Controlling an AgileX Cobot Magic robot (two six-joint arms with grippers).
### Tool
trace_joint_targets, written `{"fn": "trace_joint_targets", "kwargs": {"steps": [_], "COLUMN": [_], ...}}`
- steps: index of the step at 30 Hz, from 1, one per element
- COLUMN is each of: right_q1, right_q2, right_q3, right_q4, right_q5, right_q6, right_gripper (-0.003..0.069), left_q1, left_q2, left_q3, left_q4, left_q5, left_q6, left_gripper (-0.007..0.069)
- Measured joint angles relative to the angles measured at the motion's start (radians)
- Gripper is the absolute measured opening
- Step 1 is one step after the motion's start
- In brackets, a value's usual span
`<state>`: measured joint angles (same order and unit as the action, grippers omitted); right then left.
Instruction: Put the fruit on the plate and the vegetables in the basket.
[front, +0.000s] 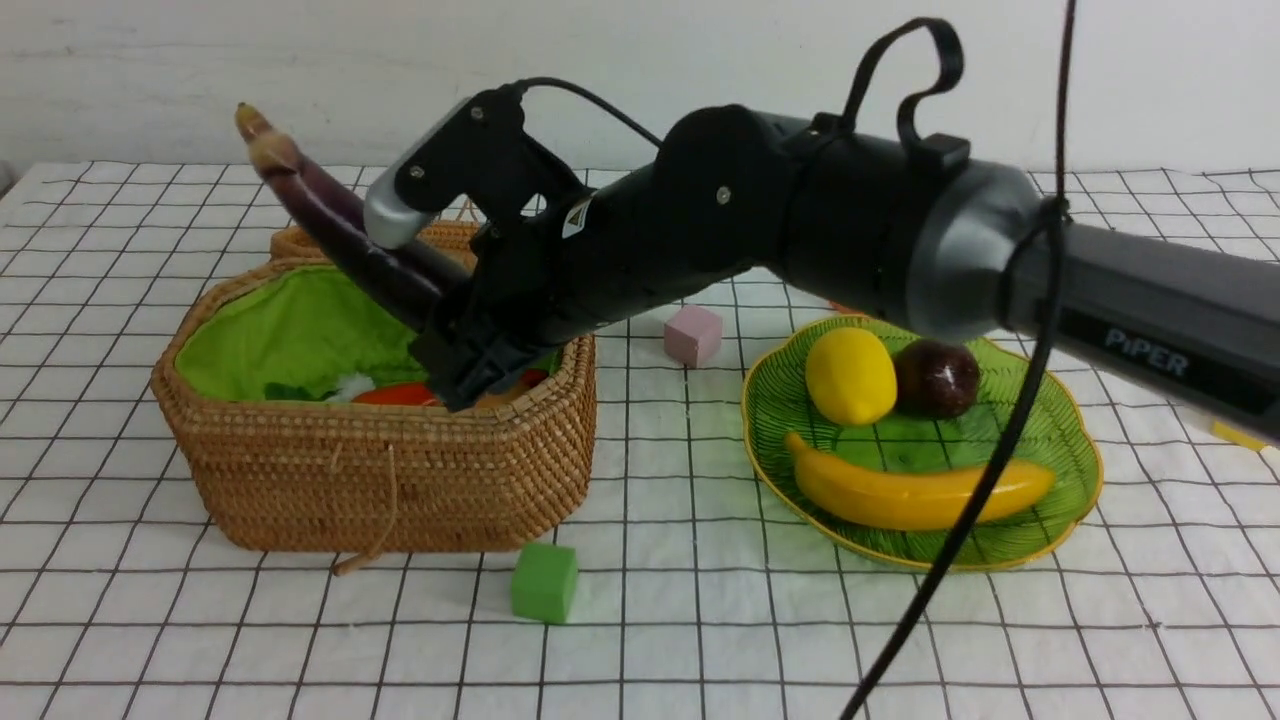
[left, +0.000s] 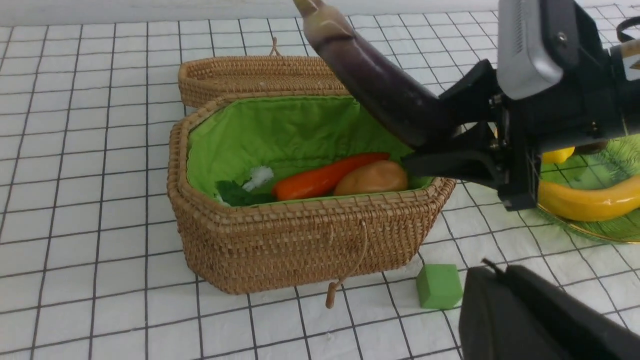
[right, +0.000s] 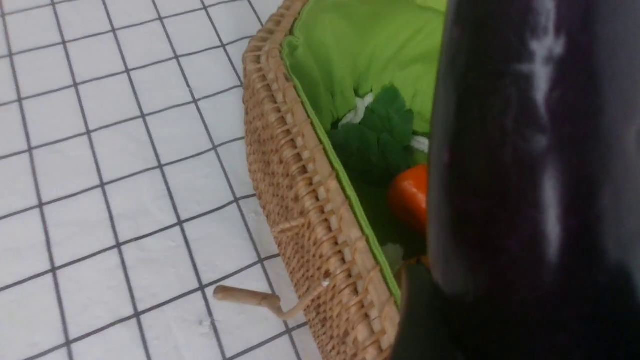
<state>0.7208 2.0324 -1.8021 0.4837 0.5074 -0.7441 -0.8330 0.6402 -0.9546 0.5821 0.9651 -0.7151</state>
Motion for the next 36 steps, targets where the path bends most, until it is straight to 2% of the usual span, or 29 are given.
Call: {"fn": "trace_joint_targets", "kwargs": {"steps": [2, 6, 8, 11, 14, 15, 16, 18, 20, 22, 24, 28, 32, 36], "right_q1": [0.0, 0.0, 0.0, 0.0, 0.0, 0.0, 0.0, 0.0, 0.0, 0.0, 0.0, 0.0, 0.0, 0.0], "right_q2": [0.005, 0.005, 0.005, -0.019, -0.111, -0.111, -0.195, -0.276, -0.372, -0.473, -0.56, -0.695, -0.904, -1.032], "right_q3": [0.0, -0.002, -0.002, -0.002, -0.002, -0.002, -0.002, -0.002, 0.01, 0.065, 0.149, 0.31, 0.561, 0.718], "right_q4": [-0.026, -0.072, -0.105, -0.146, -0.208, -0.208, -0.265, -0.329, -0.413, -0.498, -0.556, -0.589, -0.588, -0.585], "right_q5": [-0.017, -0.03, -0.027, 0.015, 0.142, 0.154, 0.263, 0.389, 0.535, 0.642, 0.691, 0.716, 0.722, 0.716], "right_q6": [-0.003, -0.004, -0.001, 0.06, 0.211, 0.223, 0.333, 0.439, 0.548, 0.635, 0.711, 0.829, 1.002, 1.089], "right_gripper": [0.0536, 0.065, 0.0671, 0.0656, 0.0572, 0.0563, 0.0485, 0.0386, 0.0244, 0.0097, 0.001, -0.0006, 0.0003, 0.0009], "left_q1": [0.0, 0.0, 0.0, 0.0, 0.0, 0.0, 0.0, 0.0, 0.0, 0.0, 0.0, 0.0, 0.0, 0.0], "left_q2": [0.0, 0.0, 0.0, 0.0, -0.021, -0.026, -0.056, -0.105, -0.19, -0.301, -0.392, -0.529, -0.622, -0.626], "left_q3": [0.0, 0.0, 0.0, 0.0, 0.0, 0.0, 0.0, 0.005, 0.034, 0.095, 0.183, 0.339, 0.55, 0.644], "left_q4": [-0.012, -0.014, -0.014, -0.014, -0.014, -0.016, -0.018, -0.019, -0.024, -0.027, -0.032, -0.041, -0.042, -0.042], "left_q5": [0.001, -0.005, -0.012, -0.017, -0.042, -0.046, -0.079, -0.122, -0.187, -0.257, -0.314, -0.448, -0.664, -0.736], "left_q6": [0.003, 0.004, 0.007, 0.015, 0.058, 0.06, 0.076, 0.087, 0.091, 0.09, 0.088, 0.083, 0.063, 0.059], "left_gripper": [0.0017, 0.0018, 0.0018, 0.0018, 0.0018, 0.0018, 0.0018, 0.0018, 0.0018, 0.0018, 0.0018, 0.0019, 0.0022, 0.0022]}}
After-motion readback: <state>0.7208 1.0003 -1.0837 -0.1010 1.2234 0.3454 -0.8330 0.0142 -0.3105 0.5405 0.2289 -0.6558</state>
